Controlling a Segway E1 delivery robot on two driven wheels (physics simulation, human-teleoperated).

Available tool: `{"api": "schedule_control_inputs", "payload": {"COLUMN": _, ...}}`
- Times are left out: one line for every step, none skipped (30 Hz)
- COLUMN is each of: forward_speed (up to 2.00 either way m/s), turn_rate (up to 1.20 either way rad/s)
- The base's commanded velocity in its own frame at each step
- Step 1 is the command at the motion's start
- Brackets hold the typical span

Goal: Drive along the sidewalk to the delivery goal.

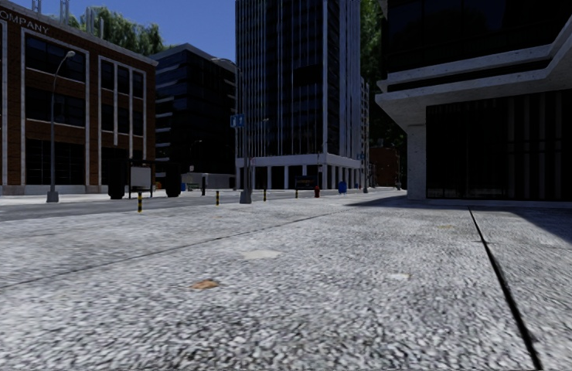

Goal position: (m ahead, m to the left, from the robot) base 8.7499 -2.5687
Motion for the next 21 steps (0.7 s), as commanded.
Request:
{"api": "schedule_control_inputs", "payload": {"forward_speed": 2.00, "turn_rate": -0.32}}
{"api": "schedule_control_inputs", "payload": {"forward_speed": 2.00, "turn_rate": -0.32}}
{"api": "schedule_control_inputs", "payload": {"forward_speed": 2.00, "turn_rate": -0.32}}
{"api": "schedule_control_inputs", "payload": {"forward_speed": 2.00, "turn_rate": -0.32}}
{"api": "schedule_control_inputs", "payload": {"forward_speed": 2.00, "turn_rate": -0.32}}
{"api": "schedule_control_inputs", "payload": {"forward_speed": 2.00, "turn_rate": -0.32}}
{"api": "schedule_control_inputs", "payload": {"forward_speed": 2.00, "turn_rate": -0.32}}
{"api": "schedule_control_inputs", "payload": {"forward_speed": 2.00, "turn_rate": -0.32}}
{"api": "schedule_control_inputs", "payload": {"forward_speed": 2.00, "turn_rate": -0.32}}
{"api": "schedule_control_inputs", "payload": {"forward_speed": 2.00, "turn_rate": -0.32}}
{"api": "schedule_control_inputs", "payload": {"forward_speed": 2.00, "turn_rate": -0.32}}
{"api": "schedule_control_inputs", "payload": {"forward_speed": 2.00, "turn_rate": -0.32}}
{"api": "schedule_control_inputs", "payload": {"forward_speed": 2.00, "turn_rate": -0.32}}
{"api": "schedule_control_inputs", "payload": {"forward_speed": 2.00, "turn_rate": -0.32}}
{"api": "schedule_control_inputs", "payload": {"forward_speed": 2.00, "turn_rate": -0.32}}
{"api": "schedule_control_inputs", "payload": {"forward_speed": 2.00, "turn_rate": -0.32}}
{"api": "schedule_control_inputs", "payload": {"forward_speed": 2.00, "turn_rate": -0.32}}
{"api": "schedule_control_inputs", "payload": {"forward_speed": 2.00, "turn_rate": -0.32}}
{"api": "schedule_control_inputs", "payload": {"forward_speed": 2.00, "turn_rate": -0.32}}
{"api": "schedule_control_inputs", "payload": {"forward_speed": 2.00, "turn_rate": -0.32}}
{"api": "schedule_control_inputs", "payload": {"forward_speed": 2.00, "turn_rate": -0.32}}
